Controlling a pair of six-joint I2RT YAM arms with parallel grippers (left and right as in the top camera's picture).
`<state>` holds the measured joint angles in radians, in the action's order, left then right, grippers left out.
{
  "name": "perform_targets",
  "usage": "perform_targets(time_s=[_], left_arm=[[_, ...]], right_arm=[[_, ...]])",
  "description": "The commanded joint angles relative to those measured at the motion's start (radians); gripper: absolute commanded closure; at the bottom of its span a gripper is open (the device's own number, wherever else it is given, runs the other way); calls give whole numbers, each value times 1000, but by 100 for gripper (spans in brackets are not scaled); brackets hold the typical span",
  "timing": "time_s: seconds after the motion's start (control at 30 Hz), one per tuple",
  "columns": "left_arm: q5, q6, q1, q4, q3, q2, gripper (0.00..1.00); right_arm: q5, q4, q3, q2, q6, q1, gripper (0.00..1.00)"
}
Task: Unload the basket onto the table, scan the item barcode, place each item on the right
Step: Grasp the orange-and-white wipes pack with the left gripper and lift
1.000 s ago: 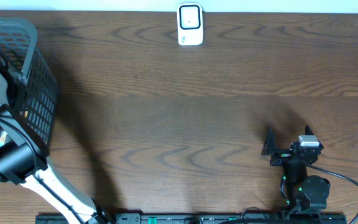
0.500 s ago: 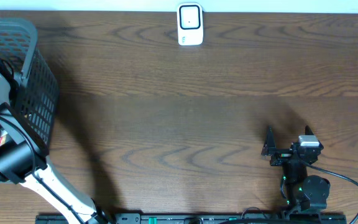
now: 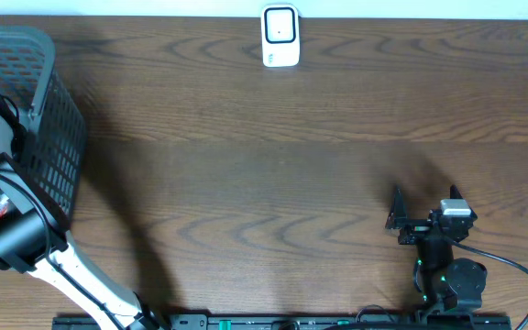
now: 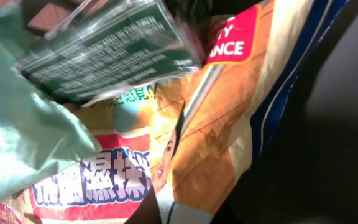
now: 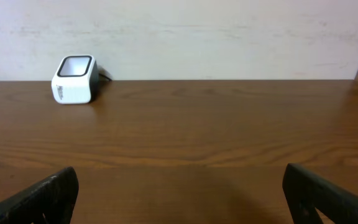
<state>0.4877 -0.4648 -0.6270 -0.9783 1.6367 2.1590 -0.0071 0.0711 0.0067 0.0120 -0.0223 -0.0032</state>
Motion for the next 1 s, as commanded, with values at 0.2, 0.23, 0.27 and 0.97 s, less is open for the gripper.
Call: perform_targets(time_s=[0.2,0.23,0.27,0.97], left_arm=[[-245,-5,-15,11,49,-256,93],[-263,-5,-15,27,49,-300,93],[-280,-5,-15,45,49,-344,93],[-846,-5,70,439,49,-946,93]], right_arm=[[1,5,-2,-5,-7,7,1],[1,5,-2,-5,-6,7,1],[1,5,-2,-5,-7,7,1],[1,5,-2,-5,-6,7,1]])
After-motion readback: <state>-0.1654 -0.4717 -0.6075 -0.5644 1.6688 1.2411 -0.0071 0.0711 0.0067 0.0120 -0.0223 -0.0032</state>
